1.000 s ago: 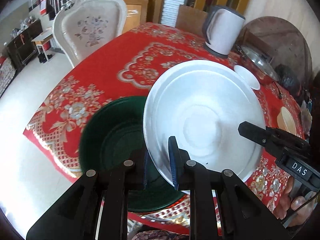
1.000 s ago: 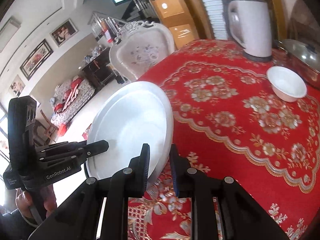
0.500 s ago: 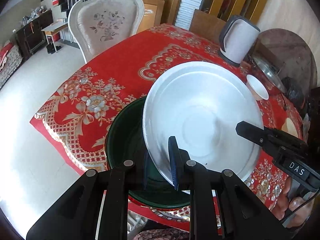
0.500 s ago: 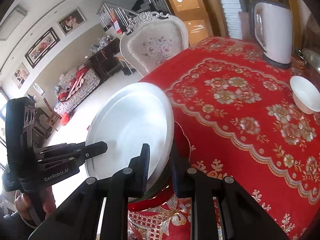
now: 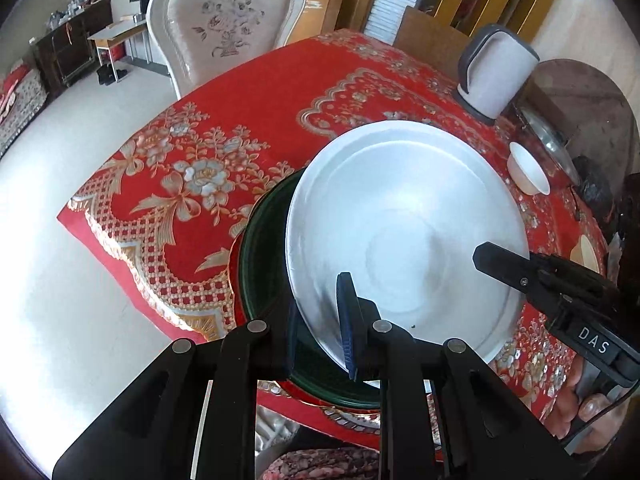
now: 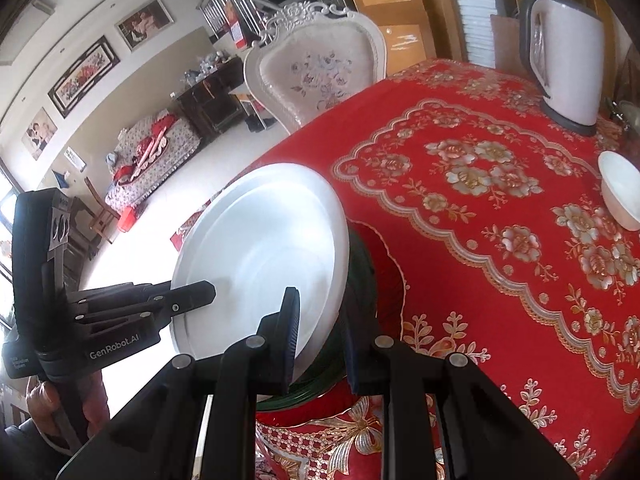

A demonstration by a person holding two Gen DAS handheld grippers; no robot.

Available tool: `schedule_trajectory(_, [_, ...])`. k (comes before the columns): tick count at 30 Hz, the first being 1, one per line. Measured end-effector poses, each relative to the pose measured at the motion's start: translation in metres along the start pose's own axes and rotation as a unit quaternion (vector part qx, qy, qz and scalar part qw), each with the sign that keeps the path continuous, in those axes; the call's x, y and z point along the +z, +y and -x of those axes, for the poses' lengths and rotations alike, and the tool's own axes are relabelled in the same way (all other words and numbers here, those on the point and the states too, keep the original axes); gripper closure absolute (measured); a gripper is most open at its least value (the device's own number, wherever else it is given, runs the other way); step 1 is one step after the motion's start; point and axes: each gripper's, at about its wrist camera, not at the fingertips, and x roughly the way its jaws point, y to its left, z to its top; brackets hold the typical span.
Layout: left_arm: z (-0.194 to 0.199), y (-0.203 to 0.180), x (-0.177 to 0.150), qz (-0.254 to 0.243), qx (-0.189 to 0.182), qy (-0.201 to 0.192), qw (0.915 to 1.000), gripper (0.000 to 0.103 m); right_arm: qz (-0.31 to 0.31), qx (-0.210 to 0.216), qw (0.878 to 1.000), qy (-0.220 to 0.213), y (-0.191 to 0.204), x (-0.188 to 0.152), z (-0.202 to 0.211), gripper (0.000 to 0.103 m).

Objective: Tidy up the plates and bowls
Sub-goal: 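Lower the white plate into the green bowl and open both grippers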

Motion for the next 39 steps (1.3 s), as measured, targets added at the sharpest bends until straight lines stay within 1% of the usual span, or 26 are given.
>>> schedule_trajectory(8, [-0.010,0.005,-0.007,-0.008,0.021,0.013,0.9997,0.085,0.011,-0.009,0.999,0.030,0.007,-0.007,-0.019,0.083])
schedule_trajectory(13, [-0.005,-0.001,-0.008,-0.027,0.041,-0.002,0.9988,0.085,0.020,-0.024,0.999,0.040,0.012,-0.011,-0.024,0.082])
schedule_trajectory(15, [0.000,-0.004,-0.008,-0.036,0.055,-0.018,0.9976,0.085,0.017,-0.025,0.999,0.044,0.012,-0.011,-0.025,0.082])
schedule_trajectory(17, [0.003,-0.006,-0.007,-0.039,0.062,-0.030,0.9969,0.085,0.020,-0.029,0.999,0.041,0.013,-0.011,-0.024,0.079])
schedule_trajectory(19, [0.006,-0.007,-0.006,-0.044,0.069,-0.039,0.9959,0.085,0.020,-0.036,0.998,0.042,0.015,-0.010,-0.024,0.078])
schedule_trajectory(21, [0.006,-0.008,-0.006,-0.048,0.076,-0.042,0.9951,0.085,0.025,-0.040,0.998,0.042,0.017,-0.011,-0.024,0.077])
schedule_trajectory(25, [0.001,-0.010,-0.006,-0.057,0.087,-0.035,0.9940,0.085,0.033,-0.049,0.997,0.040,0.018,-0.011,-0.025,0.077])
schedule_trajectory(28, [0.003,-0.017,-0.008,-0.072,0.109,-0.051,0.9901,0.085,0.039,-0.060,0.997,0.036,0.019,-0.011,-0.024,0.077])
schedule_trajectory(32, [0.007,-0.019,-0.007,-0.080,0.138,-0.077,0.9841,0.084,0.047,-0.075,0.996,0.031,0.021,-0.011,-0.021,0.077])
schedule_trajectory(33, [0.006,-0.018,-0.006,-0.079,0.139,-0.077,0.9841,0.081,0.047,-0.075,0.996,0.030,0.021,-0.011,-0.020,0.077])
schedule_trajectory(35, [0.005,-0.016,-0.005,-0.074,0.126,-0.070,0.9868,0.081,0.049,-0.080,0.995,0.026,0.021,-0.010,-0.019,0.077])
schedule_trajectory(39, [0.002,-0.014,-0.004,-0.071,0.124,-0.066,0.9876,0.081,0.046,-0.077,0.996,0.026,0.019,-0.010,-0.020,0.076])
